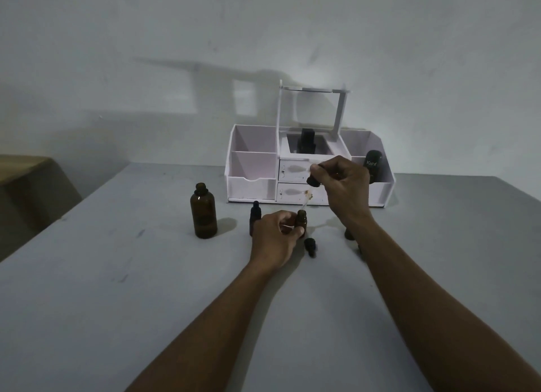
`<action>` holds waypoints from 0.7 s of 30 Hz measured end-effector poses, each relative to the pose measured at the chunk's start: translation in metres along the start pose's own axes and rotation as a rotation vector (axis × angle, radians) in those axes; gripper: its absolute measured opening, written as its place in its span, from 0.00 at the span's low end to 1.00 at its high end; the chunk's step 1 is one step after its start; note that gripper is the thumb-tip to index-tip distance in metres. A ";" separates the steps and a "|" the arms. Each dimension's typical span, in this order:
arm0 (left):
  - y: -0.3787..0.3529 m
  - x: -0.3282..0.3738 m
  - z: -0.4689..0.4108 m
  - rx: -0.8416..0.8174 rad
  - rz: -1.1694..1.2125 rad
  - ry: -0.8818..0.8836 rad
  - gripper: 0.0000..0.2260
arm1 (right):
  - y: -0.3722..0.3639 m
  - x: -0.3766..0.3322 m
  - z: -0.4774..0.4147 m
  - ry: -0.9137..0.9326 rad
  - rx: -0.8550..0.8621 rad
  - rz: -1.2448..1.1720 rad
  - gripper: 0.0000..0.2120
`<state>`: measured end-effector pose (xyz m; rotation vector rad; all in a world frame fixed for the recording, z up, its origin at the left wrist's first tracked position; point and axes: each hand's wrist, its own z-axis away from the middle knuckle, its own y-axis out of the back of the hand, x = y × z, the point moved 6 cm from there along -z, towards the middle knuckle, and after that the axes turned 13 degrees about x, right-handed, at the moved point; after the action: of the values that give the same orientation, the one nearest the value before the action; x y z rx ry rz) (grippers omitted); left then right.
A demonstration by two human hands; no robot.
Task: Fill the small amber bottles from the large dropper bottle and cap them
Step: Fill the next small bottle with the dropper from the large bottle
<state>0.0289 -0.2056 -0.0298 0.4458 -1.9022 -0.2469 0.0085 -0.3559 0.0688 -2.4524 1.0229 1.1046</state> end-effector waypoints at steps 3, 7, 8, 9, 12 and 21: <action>0.000 0.002 -0.001 -0.008 0.003 0.017 0.14 | 0.001 -0.001 -0.001 -0.012 -0.001 -0.003 0.06; 0.003 0.004 -0.002 -0.001 0.011 -0.002 0.13 | 0.000 -0.006 -0.002 -0.012 0.003 -0.023 0.06; 0.004 0.003 -0.002 -0.001 0.012 -0.002 0.13 | 0.000 -0.007 -0.001 -0.011 -0.002 -0.023 0.06; 0.004 0.003 -0.001 -0.003 0.013 -0.001 0.14 | 0.000 -0.009 -0.001 -0.010 -0.006 -0.019 0.06; 0.004 0.004 0.000 -0.010 0.014 0.011 0.18 | 0.003 -0.017 -0.003 0.016 0.011 -0.004 0.06; 0.034 -0.002 0.019 -0.157 0.083 0.113 0.19 | -0.010 -0.071 -0.010 0.057 0.071 -0.167 0.04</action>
<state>0.0051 -0.1750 -0.0259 0.2696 -1.7716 -0.3071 -0.0116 -0.3183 0.1272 -2.4737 0.8398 0.9351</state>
